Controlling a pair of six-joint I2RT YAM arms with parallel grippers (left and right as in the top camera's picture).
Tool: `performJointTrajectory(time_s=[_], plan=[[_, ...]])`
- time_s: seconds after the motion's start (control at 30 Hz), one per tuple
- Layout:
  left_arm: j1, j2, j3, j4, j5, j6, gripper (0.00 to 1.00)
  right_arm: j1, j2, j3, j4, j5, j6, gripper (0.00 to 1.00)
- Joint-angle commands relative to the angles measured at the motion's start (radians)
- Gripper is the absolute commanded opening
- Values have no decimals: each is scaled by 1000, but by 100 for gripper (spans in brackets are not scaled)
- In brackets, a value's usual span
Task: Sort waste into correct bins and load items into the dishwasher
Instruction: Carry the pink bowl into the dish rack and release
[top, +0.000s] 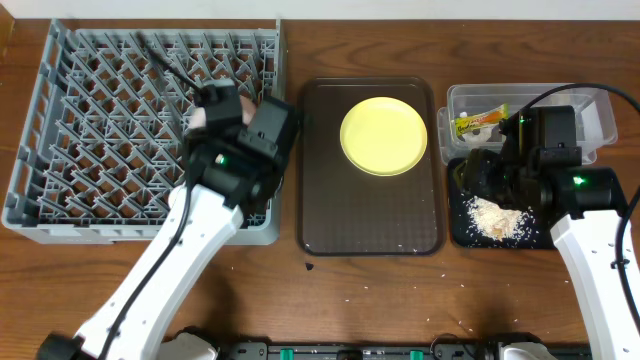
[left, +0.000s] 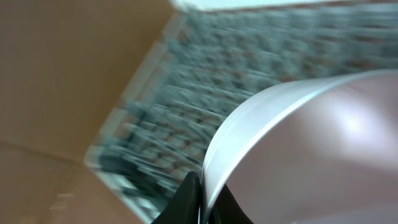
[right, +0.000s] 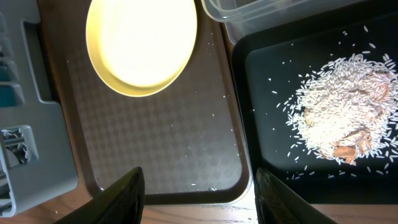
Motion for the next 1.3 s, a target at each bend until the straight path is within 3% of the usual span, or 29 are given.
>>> performJointTrajectory(time_s=[0.0, 0.17, 0.53, 0.73, 0.93, 1.1, 1.23, 1.27], plan=[[56, 105, -11, 17, -322, 6, 7, -5, -4, 9, -1, -8, 11, 55], [122, 269, -11, 74, -448, 32, 7, -5, -4, 9, -2, -8, 11, 55], [175, 500, -11, 301, -553, 193, 8, -5, -4, 9, -1, -7, 11, 55], [175, 520, -11, 337, -443, 212, 8, -5, -4, 9, 3, -3, 11, 55], [169, 520, -11, 303, -427, 212, 8, -5, -4, 9, 7, 0, 11, 55], [157, 520, -11, 255, -255, 211, 8, -5, -4, 9, 18, 0, 11, 55], [140, 517, -11, 232, -235, 212, 17, -5, -4, 9, 17, 0, 11, 56], [134, 515, -11, 227, -235, 212, 27, -5, -4, 9, 18, 0, 11, 56]])
